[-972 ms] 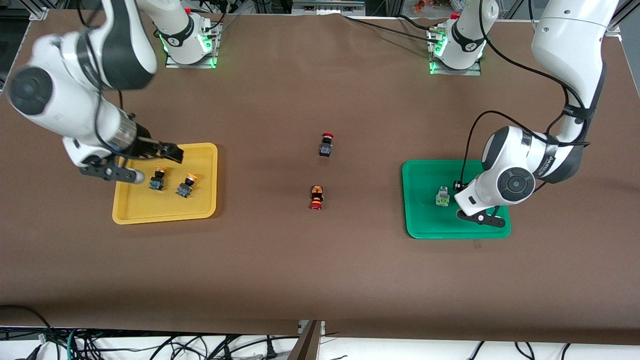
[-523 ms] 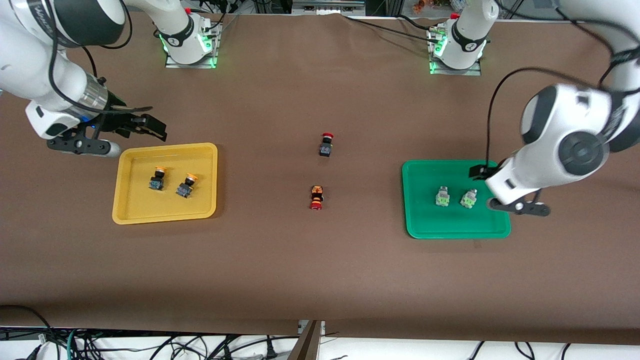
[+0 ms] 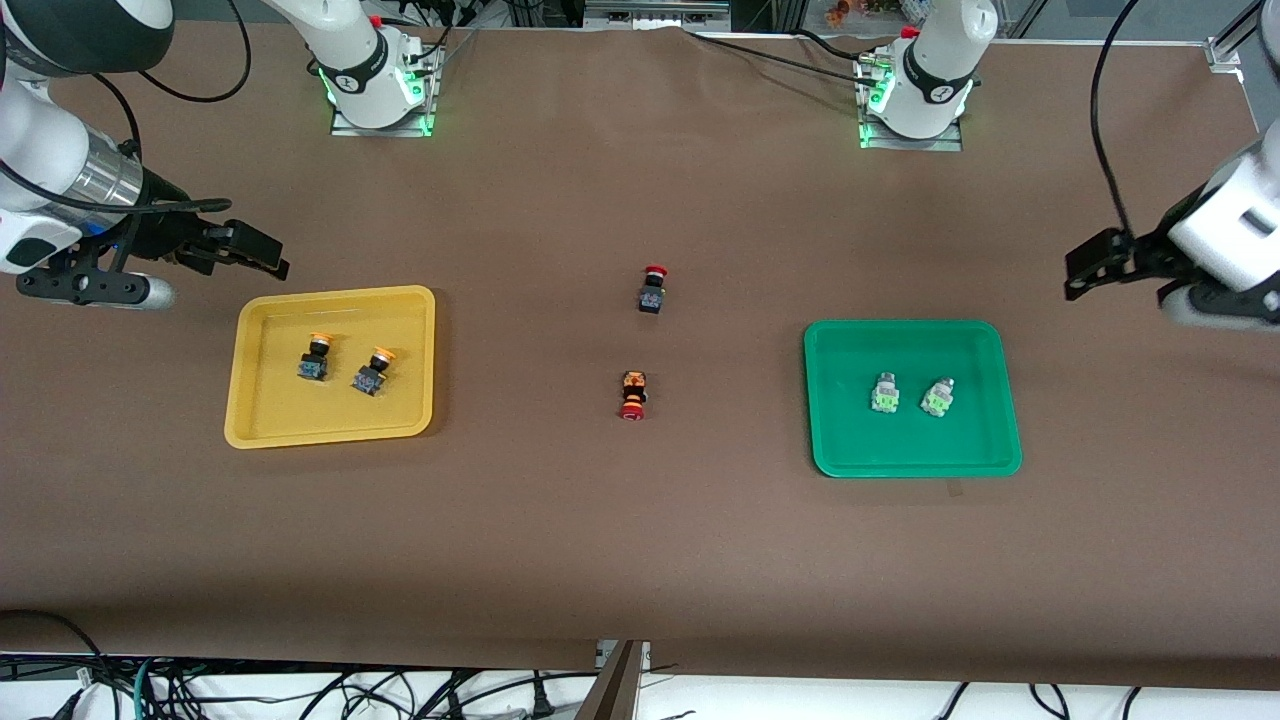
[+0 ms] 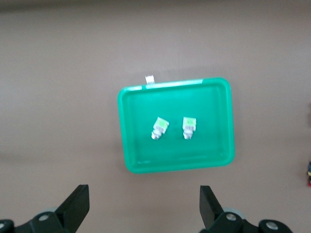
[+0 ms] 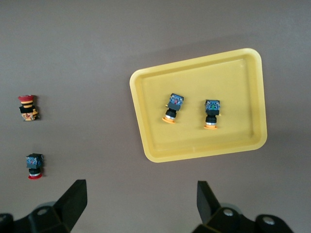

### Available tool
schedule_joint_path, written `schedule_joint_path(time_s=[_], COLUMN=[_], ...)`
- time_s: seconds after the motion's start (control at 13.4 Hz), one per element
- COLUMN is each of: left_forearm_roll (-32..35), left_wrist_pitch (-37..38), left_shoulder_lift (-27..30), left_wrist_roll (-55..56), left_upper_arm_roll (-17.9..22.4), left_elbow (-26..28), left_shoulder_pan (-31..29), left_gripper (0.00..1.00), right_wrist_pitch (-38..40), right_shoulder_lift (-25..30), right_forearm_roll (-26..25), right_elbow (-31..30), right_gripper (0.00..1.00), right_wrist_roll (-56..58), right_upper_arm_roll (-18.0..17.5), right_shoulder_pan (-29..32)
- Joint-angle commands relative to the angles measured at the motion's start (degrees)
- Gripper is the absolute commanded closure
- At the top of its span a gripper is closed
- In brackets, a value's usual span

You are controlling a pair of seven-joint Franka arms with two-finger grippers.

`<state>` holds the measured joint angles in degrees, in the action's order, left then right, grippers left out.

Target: Place green and yellow buttons in trays

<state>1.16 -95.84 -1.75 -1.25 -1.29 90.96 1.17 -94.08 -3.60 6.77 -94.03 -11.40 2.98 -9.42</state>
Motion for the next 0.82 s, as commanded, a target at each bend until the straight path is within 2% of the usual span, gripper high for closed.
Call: schedule_joint_path(time_s=[0.0, 0.15, 0.45, 0.75], left_forearm_roll=[-1.3, -0.6, -0.7, -0.8], left_wrist_pitch=[-7.5, -4.6, 2.2, 2.3], left_shoulder_lift=[11.0, 9.5, 2.5, 2.1], left_wrist_roll=[-1.3, -1.4, -1.5, -1.5], left_upper_arm_roll=[1.5, 1.3, 1.1, 1.1], left_elbow=[16.9, 14.6, 5.1, 4.9], left_shoulder_pan=[1.7, 1.9, 1.9, 1.6], left_gripper=[0.00, 0.00, 0.00, 0.00], right_wrist_pitch=[2.2, 2.2, 2.2, 2.4], right_shoulder_lift=[-0.1, -0.1, -0.2, -0.1], right_forearm_roll=[-1.0, -1.8, -3.2, -3.9], right_elbow=[1.2, 1.4, 1.6, 1.6], right_gripper=[0.00, 0.00, 0.00, 0.00], right_wrist_roll=[1.9, 4.0, 4.5, 5.6], right_upper_arm_roll=[-1.2, -0.7, -0.8, -0.9], right_shoulder_pan=[1.1, 1.1, 1.1, 1.1])
